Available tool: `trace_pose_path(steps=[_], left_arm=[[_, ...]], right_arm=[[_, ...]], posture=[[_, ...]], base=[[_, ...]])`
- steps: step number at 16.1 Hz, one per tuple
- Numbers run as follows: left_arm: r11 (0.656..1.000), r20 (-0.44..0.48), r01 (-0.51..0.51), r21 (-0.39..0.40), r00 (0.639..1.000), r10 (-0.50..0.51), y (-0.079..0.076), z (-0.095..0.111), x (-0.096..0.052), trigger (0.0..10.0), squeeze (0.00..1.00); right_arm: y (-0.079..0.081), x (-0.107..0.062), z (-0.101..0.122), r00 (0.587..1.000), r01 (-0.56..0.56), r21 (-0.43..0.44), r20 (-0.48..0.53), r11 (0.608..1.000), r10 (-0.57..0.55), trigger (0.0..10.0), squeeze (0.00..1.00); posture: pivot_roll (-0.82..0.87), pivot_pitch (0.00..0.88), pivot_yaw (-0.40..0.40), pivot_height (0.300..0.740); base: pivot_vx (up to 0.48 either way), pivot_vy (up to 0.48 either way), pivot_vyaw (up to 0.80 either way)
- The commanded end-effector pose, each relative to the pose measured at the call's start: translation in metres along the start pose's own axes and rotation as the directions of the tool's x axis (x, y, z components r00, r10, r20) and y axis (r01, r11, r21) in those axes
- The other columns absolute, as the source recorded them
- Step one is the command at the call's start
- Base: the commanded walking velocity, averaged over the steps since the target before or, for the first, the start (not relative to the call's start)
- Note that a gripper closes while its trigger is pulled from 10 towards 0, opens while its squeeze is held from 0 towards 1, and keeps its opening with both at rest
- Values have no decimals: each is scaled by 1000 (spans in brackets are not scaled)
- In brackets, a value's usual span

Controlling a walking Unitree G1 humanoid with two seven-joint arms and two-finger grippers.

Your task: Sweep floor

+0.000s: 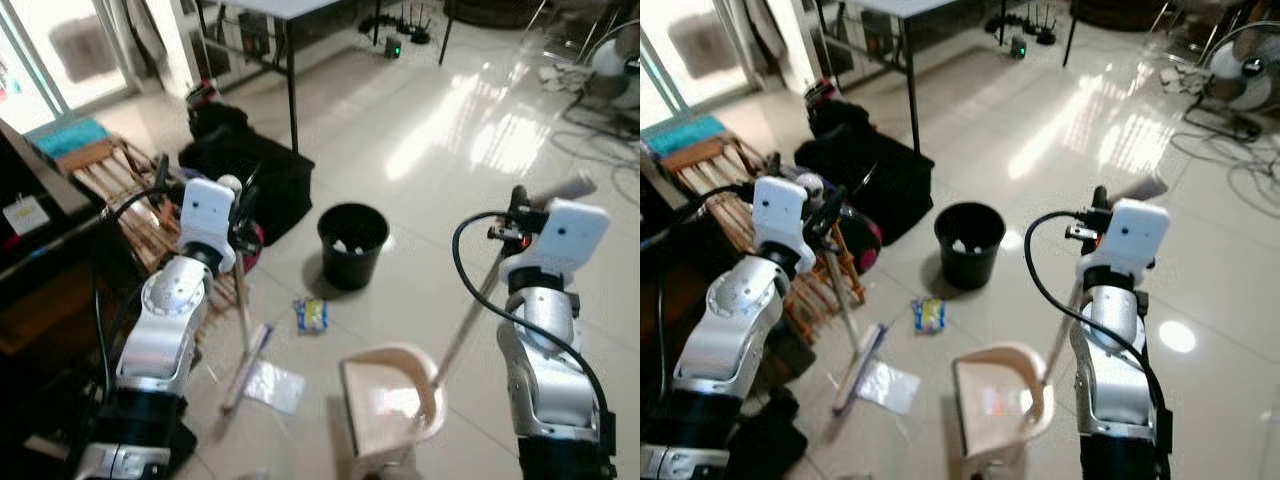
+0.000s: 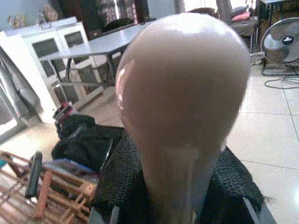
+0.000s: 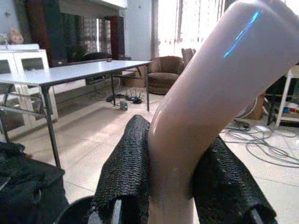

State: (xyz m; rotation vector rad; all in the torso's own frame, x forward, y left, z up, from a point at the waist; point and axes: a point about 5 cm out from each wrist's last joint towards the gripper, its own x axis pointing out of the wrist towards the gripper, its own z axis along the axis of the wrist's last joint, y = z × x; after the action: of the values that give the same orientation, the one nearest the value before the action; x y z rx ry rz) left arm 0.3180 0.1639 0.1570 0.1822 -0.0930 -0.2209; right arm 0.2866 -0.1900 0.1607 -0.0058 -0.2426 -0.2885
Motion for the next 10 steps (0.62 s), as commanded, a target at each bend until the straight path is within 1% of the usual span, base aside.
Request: trace_pose_path(steps=[1, 2, 3, 4, 5, 6, 7, 10], left_arm=[[999, 47, -15, 38, 999, 14, 6, 9, -5, 10000, 0], [999, 49, -12, 39, 999, 11, 6, 10, -7, 10000, 0], [999, 51, -4, 44, 999, 2, 6, 12, -8, 10000, 0], [999, 59, 7, 51, 998, -10, 8, 16, -11, 10000, 0], [998, 70, 15, 53, 997, -19, 9, 19, -12, 10000, 0], [998, 90, 19, 58, 996, -24, 11, 24, -14, 10000, 0], [998, 103, 15, 54, 995, -21, 13, 28, -17, 10000, 0], [998, 185, 9, 61, 983, -20, 22, 50, -30, 10000, 0]], right_arm=[[0, 1, 4, 998, 35, 40, 43, 999, -36, 10000, 0], [0, 0, 3, 998, 38, 41, 45, 998, -40, 10000, 0], [-3, 1, -2, 998, 47, 34, 44, 998, -49, 10000, 0], [-5, 0, -6, 998, 54, 45, 39, 998, -55, 10000, 0], [-7, 0, -8, 997, 59, 76, 45, 995, -62, 10000, 0], [-9, 0, -10, 995, 66, 85, 63, 994, -72, 10000, 0], [-10, -1, -9, 994, 68, 96, 79, 993, -76, 10000, 0], [-8, 6, -6, 982, 45, 79, 181, 996, -59, 10000, 0]], posture=[[-25, 128, 6, 740], [-16, 145, 7, 740], [3, 179, 12, 740], [27, 216, 20, 740], [44, 242, 28, 740], [64, 280, 49, 740], [72, 299, 62, 740], [148, 406, 96, 740]], base=[[0, 0, 0], [0, 0, 0], [0, 0, 0], [0, 0, 0], [0, 0, 0], [0, 0, 0], [0, 0, 0], [0, 0, 0]])
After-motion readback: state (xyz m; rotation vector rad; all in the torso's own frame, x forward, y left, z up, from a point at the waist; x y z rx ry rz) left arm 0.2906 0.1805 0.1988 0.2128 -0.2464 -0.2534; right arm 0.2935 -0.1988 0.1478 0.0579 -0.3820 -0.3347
